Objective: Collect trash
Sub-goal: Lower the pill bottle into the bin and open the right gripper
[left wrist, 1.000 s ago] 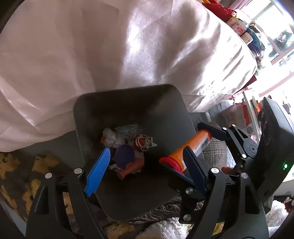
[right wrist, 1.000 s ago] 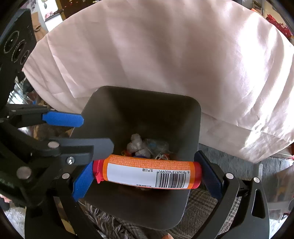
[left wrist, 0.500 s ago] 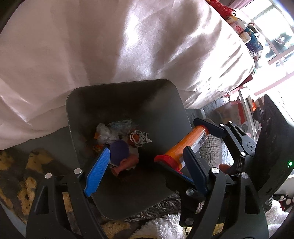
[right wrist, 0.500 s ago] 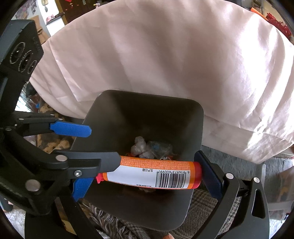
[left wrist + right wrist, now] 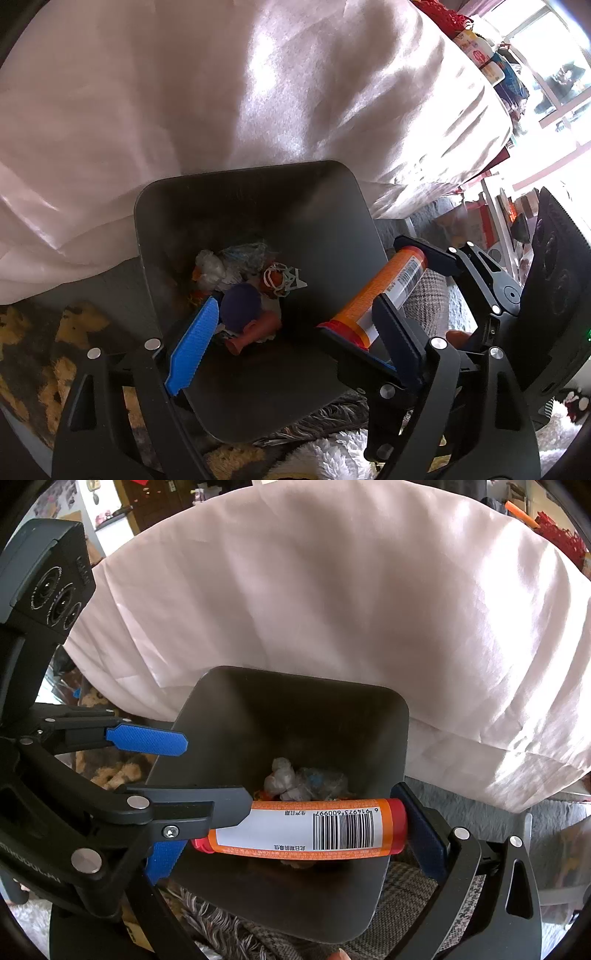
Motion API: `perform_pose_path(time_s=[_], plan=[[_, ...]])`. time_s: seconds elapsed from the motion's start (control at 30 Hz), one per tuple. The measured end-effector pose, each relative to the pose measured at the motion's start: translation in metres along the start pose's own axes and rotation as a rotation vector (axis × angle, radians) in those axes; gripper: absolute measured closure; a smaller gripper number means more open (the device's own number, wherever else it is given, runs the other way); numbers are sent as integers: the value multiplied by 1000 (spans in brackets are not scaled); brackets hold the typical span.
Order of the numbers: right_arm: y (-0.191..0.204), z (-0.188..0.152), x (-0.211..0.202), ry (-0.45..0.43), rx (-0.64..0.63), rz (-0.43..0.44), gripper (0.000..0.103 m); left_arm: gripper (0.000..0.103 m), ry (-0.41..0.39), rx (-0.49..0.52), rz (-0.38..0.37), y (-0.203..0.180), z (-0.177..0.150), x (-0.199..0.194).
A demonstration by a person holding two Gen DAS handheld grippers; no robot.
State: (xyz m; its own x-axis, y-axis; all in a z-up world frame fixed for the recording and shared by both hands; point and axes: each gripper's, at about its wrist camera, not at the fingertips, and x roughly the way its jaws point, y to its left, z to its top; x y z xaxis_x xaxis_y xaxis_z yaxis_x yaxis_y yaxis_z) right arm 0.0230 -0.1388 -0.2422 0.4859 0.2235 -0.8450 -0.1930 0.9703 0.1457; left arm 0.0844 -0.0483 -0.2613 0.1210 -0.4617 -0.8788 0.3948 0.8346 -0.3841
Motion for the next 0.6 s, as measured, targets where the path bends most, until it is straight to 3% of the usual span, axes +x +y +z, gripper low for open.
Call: perform_pose_path(time_s=[0.6], plan=[[1, 0, 3, -25, -20, -9, 2, 22, 11, 12, -5, 0, 0, -1]])
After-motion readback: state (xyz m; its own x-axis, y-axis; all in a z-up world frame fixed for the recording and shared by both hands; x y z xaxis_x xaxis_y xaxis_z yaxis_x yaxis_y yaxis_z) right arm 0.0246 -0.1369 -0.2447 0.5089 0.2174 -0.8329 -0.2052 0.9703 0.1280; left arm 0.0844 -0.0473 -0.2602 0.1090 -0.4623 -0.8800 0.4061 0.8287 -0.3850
